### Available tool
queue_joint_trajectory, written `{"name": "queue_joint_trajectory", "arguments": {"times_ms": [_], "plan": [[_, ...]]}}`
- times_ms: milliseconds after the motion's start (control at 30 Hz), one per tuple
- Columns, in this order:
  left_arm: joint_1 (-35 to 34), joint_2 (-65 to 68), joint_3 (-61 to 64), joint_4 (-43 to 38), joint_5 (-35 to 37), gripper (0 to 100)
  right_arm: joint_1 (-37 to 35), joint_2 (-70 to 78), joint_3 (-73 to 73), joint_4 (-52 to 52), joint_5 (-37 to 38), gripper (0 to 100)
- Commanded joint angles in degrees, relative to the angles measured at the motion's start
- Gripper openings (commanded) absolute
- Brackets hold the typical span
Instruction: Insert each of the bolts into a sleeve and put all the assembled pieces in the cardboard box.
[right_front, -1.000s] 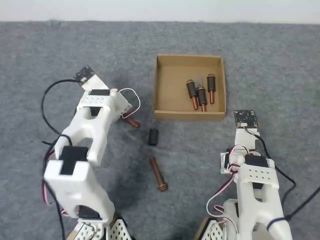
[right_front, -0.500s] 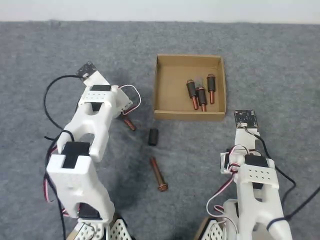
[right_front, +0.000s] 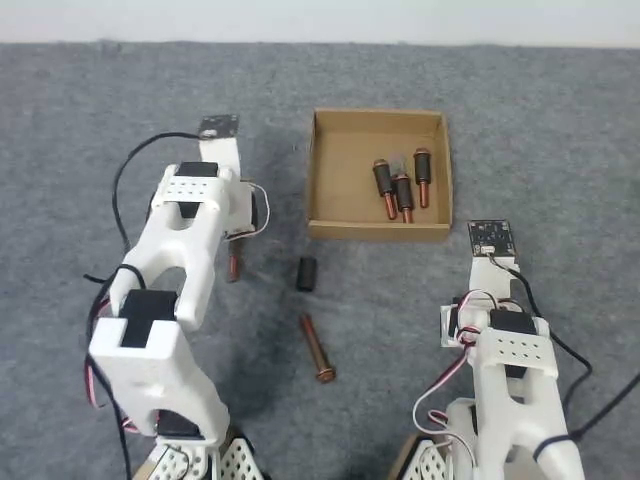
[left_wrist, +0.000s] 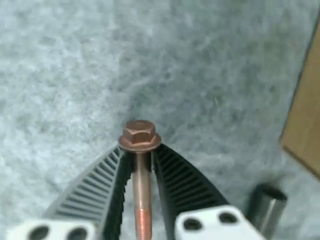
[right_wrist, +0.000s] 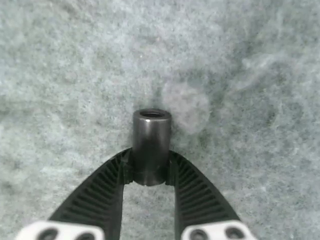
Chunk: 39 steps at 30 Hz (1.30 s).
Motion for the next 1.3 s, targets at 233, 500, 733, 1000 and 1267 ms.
{"name": "queue_joint_trajectory", "arguments": {"times_ms": [233,500,733,1000,1267], "plan": [[-0.4,-5.5,3.3,1.1,-6.1,1,0.9,-1.9,-0.4,-0.8,1.3,0.6],[-2.5,-7.2,9.5,-5.3,3.2,1,0.9,-2.2,-0.4,-0.9,1.2,0.6],[-2.3,-11.8,15.3,-11.3,3.8,1,0.7,-2.6,-2.4,-2.6,1.3,0.6],[-2.4,-12.1,15.8,-12.4,3.8,1,-4.0,-2.6,-9.2,-4.4,1.3,0.8],[-2.4,-12.1,15.7,-12.4,3.8,1,-10.4,-2.0,-6.5,-22.5,1.1,0.7]]}}
